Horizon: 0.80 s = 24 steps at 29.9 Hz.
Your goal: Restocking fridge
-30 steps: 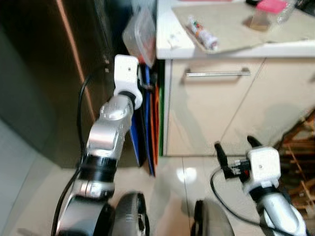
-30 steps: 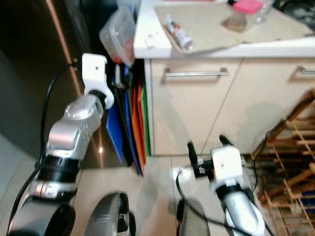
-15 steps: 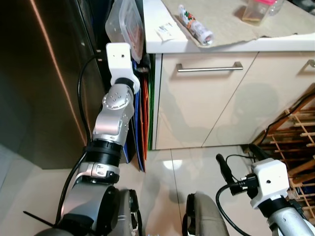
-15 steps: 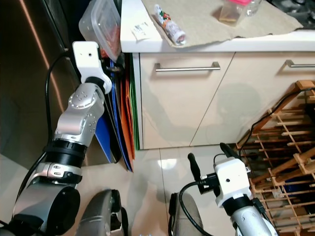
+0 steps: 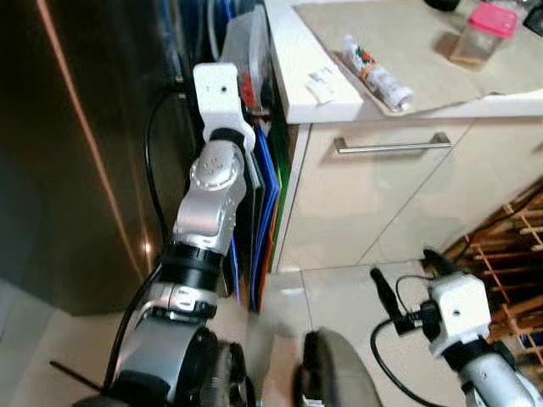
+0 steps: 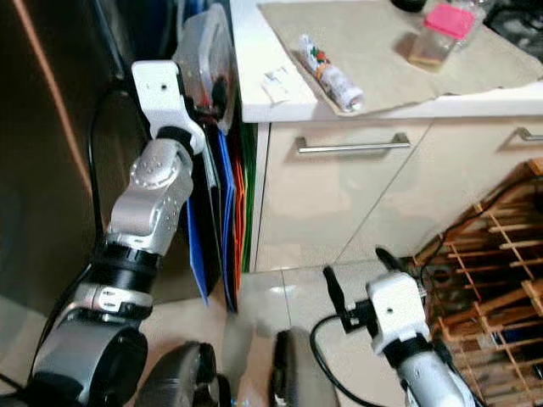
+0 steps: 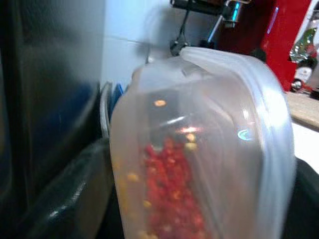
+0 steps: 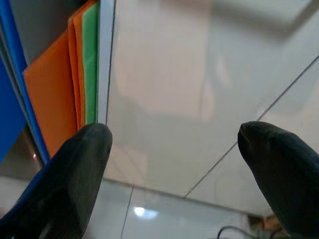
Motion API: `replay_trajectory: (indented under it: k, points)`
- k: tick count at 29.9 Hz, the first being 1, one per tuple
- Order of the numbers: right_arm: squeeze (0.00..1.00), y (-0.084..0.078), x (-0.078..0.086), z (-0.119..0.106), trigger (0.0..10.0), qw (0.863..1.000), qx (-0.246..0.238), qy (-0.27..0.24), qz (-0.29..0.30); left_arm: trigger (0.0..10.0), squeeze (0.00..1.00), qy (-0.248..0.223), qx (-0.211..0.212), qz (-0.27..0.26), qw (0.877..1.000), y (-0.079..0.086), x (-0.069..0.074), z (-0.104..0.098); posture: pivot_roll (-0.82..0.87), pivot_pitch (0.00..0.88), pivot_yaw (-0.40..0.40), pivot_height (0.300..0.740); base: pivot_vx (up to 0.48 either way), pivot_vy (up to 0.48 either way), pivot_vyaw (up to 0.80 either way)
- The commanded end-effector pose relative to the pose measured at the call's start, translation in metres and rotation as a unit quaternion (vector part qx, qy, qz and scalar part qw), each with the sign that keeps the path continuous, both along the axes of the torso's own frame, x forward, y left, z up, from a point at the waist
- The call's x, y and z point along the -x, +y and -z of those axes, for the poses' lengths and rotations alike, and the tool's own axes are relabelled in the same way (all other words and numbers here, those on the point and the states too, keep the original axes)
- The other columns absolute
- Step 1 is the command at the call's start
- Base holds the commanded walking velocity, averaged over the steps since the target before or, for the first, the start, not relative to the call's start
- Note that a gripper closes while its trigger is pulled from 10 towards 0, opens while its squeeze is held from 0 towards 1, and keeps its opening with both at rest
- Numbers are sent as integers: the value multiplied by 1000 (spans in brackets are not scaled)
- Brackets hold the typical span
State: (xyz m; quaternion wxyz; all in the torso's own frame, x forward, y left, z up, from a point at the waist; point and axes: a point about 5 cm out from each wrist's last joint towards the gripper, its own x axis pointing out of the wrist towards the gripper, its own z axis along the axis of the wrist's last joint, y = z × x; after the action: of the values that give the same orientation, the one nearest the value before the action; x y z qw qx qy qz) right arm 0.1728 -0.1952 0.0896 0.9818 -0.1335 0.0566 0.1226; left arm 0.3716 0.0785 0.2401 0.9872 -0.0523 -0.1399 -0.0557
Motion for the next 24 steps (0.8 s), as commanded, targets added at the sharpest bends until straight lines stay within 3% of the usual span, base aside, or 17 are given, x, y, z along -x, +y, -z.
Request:
replay_trajectory:
  k: [1, 7, 8, 13, 15, 20, 22, 24]
  points:
    - [0, -3, 1, -1, 10000, 1000, -1, -10, 0, 10000, 0, 17, 20, -14, 1000, 11, -3, 3, -144, 150, -25, 650, 0, 0, 0]
    - [0, -8, 1, 11, 10000, 1000, -1, -5, 3, 10000, 0, 34, 30, 8, 999, 5, -4, 7, -145, 147, -26, 650, 0, 0, 0]
    - [0, -9, 1, 14, 10000, 1000, -1, -5, 3, 0, 0, 46, 34, 26, 998, 0, -3, 12, -148, 144, -27, 650, 0, 0, 0]
    - [0, -13, 0, 20, 10000, 1000, 1, -1, 4, 0, 0, 77, 43, 52, 995, -7, -4, 21, -152, 142, -28, 650, 0, 0, 0]
    - [0, -23, 0, 39, 10000, 1000, 4, 12, 9, 0, 0, 90, 27, 58, 994, -10, -5, 24, -154, 137, -28, 650, 0, 0, 0]
    - [0, -28, -1, 47, 10000, 1000, 6, 14, 11, 0, 0, 96, 22, 51, 994, -12, -5, 23, -151, 132, -28, 650, 0, 0, 0]
    - [0, -31, -3, 50, 10000, 1000, 7, 16, 13, 0, 0, 109, 57, 53, 991, -13, -5, 23, -147, 125, -28, 650, 0, 0, 0]
    - [0, -30, -3, 49, 10000, 1000, 7, 14, 11, 0, 0, 131, 124, 54, 982, -15, -4, 23, -145, 119, -27, 650, 0, 0, 0]
